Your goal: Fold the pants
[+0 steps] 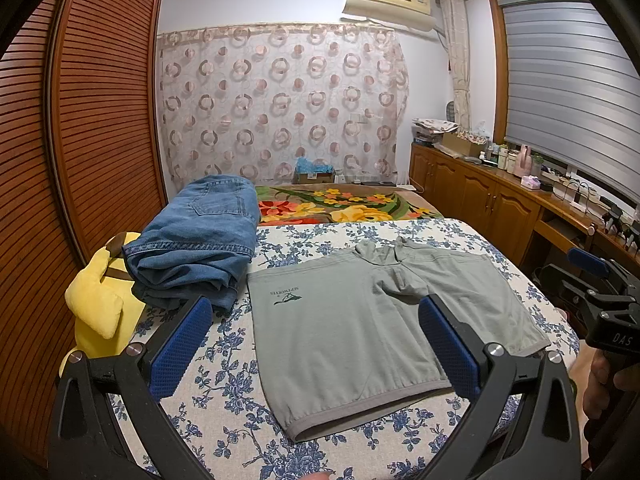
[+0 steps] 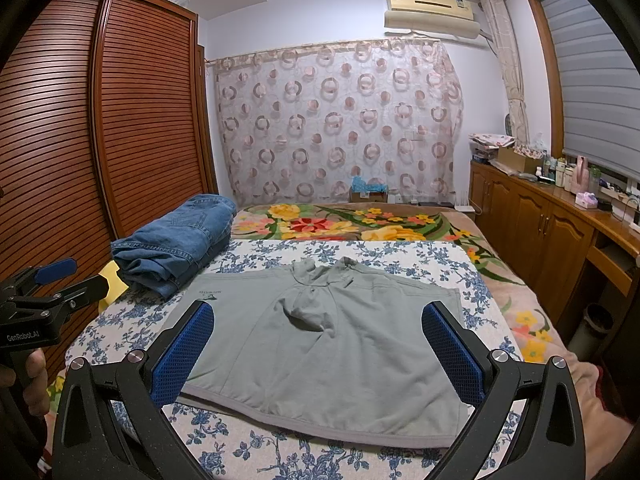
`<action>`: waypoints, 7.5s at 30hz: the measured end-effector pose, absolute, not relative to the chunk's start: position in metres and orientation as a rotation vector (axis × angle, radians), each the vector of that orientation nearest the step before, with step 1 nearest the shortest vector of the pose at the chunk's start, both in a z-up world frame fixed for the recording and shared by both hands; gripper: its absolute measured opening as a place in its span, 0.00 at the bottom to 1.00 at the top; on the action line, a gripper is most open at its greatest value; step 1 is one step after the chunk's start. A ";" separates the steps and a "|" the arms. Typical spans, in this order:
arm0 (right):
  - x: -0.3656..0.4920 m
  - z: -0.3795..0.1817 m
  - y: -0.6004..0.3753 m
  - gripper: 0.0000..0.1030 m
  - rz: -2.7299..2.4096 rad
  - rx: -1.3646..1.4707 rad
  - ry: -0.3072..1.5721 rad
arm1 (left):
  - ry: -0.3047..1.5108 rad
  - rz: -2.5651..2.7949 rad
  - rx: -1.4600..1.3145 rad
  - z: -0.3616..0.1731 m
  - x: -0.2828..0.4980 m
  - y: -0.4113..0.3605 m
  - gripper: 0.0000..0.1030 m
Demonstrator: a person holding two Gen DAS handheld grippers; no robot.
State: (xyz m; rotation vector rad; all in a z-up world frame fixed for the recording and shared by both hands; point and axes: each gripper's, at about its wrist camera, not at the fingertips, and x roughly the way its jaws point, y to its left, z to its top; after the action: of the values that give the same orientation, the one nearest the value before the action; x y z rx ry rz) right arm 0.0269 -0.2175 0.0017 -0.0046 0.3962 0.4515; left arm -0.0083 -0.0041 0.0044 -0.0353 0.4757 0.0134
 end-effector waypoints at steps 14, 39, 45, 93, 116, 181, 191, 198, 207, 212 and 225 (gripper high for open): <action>0.030 -0.002 -0.217 1.00 0.451 -0.008 0.413 | 0.499 0.010 -0.035 0.000 -0.007 -0.004 1.00; 0.044 -0.024 -0.222 1.00 0.432 -0.047 0.580 | 0.692 -0.011 -0.046 -0.076 0.018 0.014 1.00; 0.047 -0.033 -0.220 1.00 0.431 -0.090 0.663 | 0.731 -0.022 -0.067 -0.094 0.013 0.025 0.97; 0.052 -0.032 -0.220 0.87 0.495 -0.177 0.735 | 0.744 -0.187 -0.144 -0.092 -0.002 0.025 0.06; 0.058 -0.017 -0.264 0.50 0.506 -0.088 0.686 | 0.656 -0.415 0.013 -0.017 0.069 -0.083 0.06; 0.130 -0.031 -0.224 0.07 0.657 -0.081 0.790 | 0.818 -0.373 -0.035 -0.105 0.069 -0.071 0.75; 0.081 0.004 -0.252 0.05 0.614 -0.053 0.607 | 0.760 -0.368 -0.038 -0.093 0.063 -0.069 0.75; 0.059 0.000 -0.272 0.05 0.557 -0.063 0.589 | 0.767 -0.384 -0.027 -0.092 0.065 -0.080 0.75; 0.038 -0.004 -0.281 0.05 0.521 -0.042 0.632 | 0.760 -0.392 -0.020 -0.091 0.066 -0.090 0.75; 0.034 -0.006 -0.287 0.05 0.500 -0.036 0.653 | 0.759 -0.404 -0.012 -0.090 0.067 -0.096 0.75; 0.036 -0.024 -0.296 0.05 0.465 -0.026 0.743 | 0.811 -0.410 0.049 -0.102 0.077 -0.112 0.75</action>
State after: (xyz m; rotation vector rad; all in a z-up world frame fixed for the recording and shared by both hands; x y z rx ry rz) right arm 0.0355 -0.2958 -0.0237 -0.0264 0.7428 0.4653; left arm 0.0770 -0.1120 -0.1022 0.0487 0.8108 -0.4096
